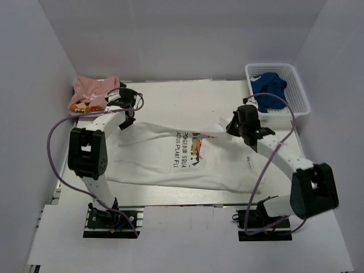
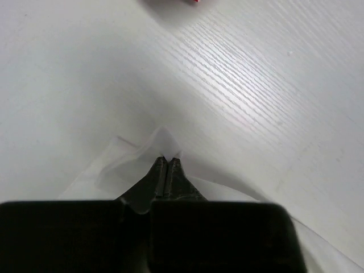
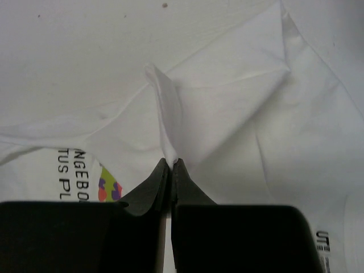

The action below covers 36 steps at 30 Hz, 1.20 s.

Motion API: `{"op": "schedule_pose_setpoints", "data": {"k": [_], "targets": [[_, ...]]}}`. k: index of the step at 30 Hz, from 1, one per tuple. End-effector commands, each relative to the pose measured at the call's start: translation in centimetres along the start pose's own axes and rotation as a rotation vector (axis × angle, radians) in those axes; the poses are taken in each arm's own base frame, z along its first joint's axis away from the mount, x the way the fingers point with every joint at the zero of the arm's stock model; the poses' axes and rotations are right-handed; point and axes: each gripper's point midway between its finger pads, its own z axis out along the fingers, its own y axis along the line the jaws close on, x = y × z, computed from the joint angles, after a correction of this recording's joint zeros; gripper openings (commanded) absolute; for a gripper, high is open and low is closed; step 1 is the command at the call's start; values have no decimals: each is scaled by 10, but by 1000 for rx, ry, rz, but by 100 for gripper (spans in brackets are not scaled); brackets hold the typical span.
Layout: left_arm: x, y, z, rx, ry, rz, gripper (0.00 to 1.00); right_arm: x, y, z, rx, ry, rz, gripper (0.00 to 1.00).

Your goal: Fold and stack the t-shirts

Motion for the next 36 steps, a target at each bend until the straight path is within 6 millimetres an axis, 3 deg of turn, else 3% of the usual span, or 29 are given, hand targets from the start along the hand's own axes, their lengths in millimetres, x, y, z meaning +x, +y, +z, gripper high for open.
{"op": "schedule_pose_setpoints", "data": {"k": [1, 3, 5, 10, 11, 16, 22, 24, 25, 28, 29, 30, 32, 33, 36], "targets": [[-27, -5, -42, 110, -127, -86, 0, 2, -5, -31, -1, -43, 62, 0], [-25, 2, -48, 123, -141, -97, 0, -1, -6, -54, -6, -70, 69, 0], [-29, 6, -62, 145, -171, -98, 0, 11, -10, -69, -26, -54, 64, 0], [3, 34, -66, 100, -133, -83, 0, 44, -17, -83, -36, 37, 51, 0], [9, 35, -67, 103, -129, -73, 0, 58, -18, -83, -43, 73, 51, 0], [42, 62, -65, 36, -82, -40, 0, 80, -26, -102, -42, 83, 85, 0], [77, 81, -65, -5, -6, -59, 0, 138, -36, -103, -59, 226, 61, 0], [92, 97, -65, -56, 34, -54, 1, 157, -41, -104, -56, 290, 52, 0], [98, 102, -64, -76, 49, -54, 9, 160, -42, -105, -57, 298, 38, 17], [104, 111, -71, -106, 83, -58, 34, 159, -40, -116, -86, 316, -21, 36], [109, 120, -75, -141, 107, -50, 48, 157, -38, -120, -102, 317, -39, 43], [106, 123, -80, -152, 102, -67, 70, 146, -34, -122, -120, 288, -85, 50], [92, 121, -92, -141, 79, -110, 82, 131, -37, -125, -94, 249, -108, 67], [84, 118, -99, -124, 67, -136, 100, 116, -41, -122, -51, 193, -123, 75], [70, 109, -108, -64, 37, -167, 100, 93, -49, -116, 49, 118, -80, 82]]}}
